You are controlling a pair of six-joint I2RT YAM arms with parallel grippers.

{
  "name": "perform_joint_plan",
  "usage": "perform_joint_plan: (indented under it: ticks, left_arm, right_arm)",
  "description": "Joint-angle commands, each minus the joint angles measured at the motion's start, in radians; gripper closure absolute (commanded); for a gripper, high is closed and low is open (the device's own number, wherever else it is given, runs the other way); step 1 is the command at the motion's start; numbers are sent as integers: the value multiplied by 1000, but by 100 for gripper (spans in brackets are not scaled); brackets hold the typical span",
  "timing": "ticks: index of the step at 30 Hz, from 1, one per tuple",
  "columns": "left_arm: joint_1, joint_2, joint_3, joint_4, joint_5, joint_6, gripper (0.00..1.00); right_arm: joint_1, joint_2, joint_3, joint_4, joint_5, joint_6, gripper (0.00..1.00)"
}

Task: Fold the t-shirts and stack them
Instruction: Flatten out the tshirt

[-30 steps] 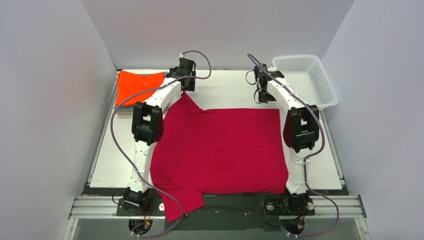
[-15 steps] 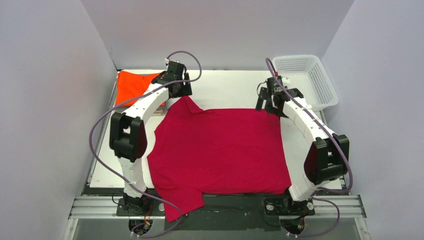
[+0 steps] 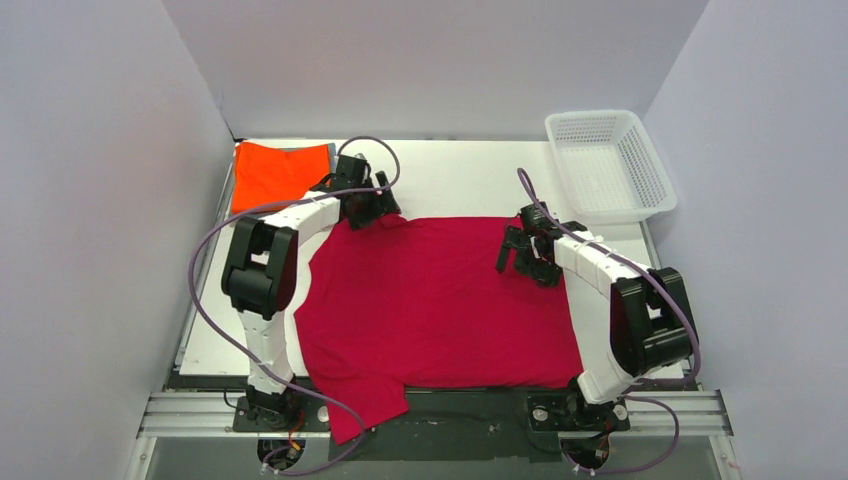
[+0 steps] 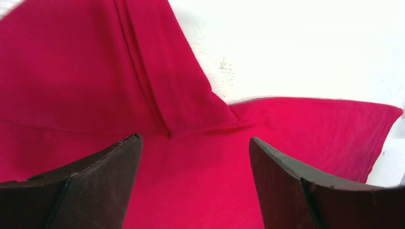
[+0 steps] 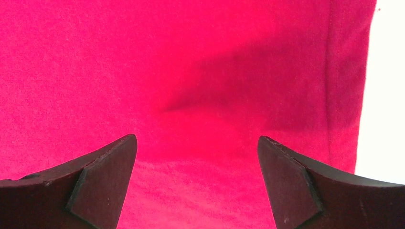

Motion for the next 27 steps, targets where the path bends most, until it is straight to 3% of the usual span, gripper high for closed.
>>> perform_joint_plan:
  ticks: [1, 15, 27]
  left_arm:
    - [3, 54, 45, 86, 84, -21, 8]
    - [3, 145, 98, 140, 132, -69, 8]
    - [2, 290, 305, 211, 164, -172, 8]
  right_arm:
    - [-2, 29, -7, 30, -3, 14, 8]
    - [-7, 112, -27, 21, 38, -24, 9]
    - [-12, 151, -10, 16, 42, -57, 9]
